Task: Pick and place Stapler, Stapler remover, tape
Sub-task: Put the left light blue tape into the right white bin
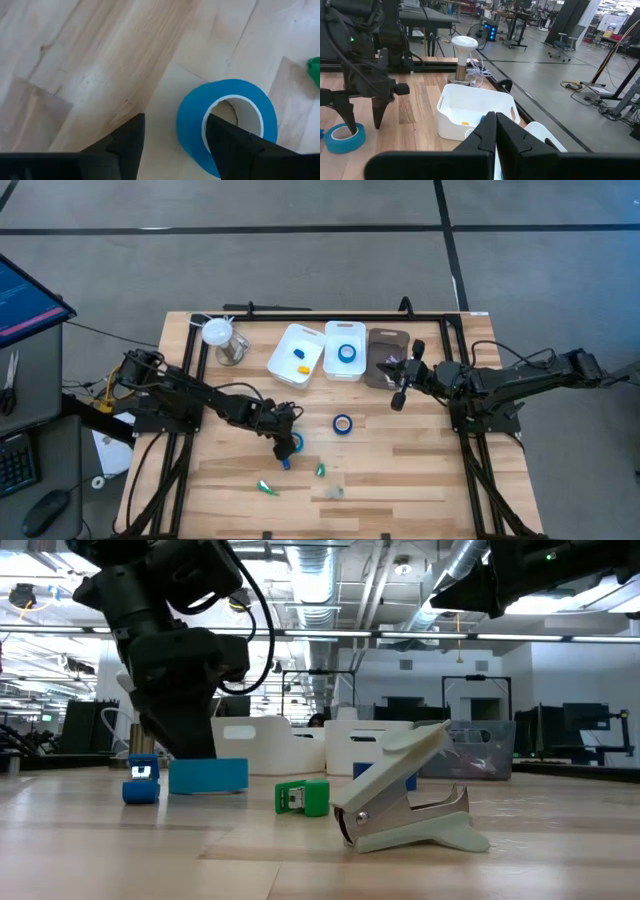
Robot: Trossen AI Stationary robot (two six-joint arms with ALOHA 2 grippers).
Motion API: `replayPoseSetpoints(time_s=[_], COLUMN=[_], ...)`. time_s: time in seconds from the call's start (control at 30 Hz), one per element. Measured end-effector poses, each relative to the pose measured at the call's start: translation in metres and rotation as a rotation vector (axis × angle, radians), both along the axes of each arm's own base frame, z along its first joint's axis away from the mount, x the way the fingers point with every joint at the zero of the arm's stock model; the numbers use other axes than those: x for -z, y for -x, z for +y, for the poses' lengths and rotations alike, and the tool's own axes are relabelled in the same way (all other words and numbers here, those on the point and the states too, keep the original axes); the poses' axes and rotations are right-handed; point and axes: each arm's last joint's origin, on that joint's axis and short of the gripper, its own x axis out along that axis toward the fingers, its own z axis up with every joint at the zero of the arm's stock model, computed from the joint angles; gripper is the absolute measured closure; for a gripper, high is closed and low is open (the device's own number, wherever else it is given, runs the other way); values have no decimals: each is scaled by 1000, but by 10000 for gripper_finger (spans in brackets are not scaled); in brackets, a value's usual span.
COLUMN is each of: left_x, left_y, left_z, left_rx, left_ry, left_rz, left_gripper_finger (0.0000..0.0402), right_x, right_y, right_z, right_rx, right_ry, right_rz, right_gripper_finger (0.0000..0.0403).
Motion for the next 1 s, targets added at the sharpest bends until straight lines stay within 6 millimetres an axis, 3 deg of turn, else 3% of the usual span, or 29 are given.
replayPoseSetpoints(time_s=[0.2,0.47,0.73,1.0], left_x=[5,6,-3,-56], left_y=[3,-1,-5,-17], left_z=[0,2,7,35], left_rx=[-12,-34,-18,34], left_ry=[38,8,-68,-252], left_rz=[-33,-116,-164,-337], left_gripper_finger=[238,379,386,386], right_x=[0,0,0,1], right_y=[0,0,0,0], right_z=[0,0,0,-5], right_rx=[0,0,-1,27], right_ry=[1,1,6,7], right_rz=[1,1,5,15], right_gripper_finger=[403,403,403,403])
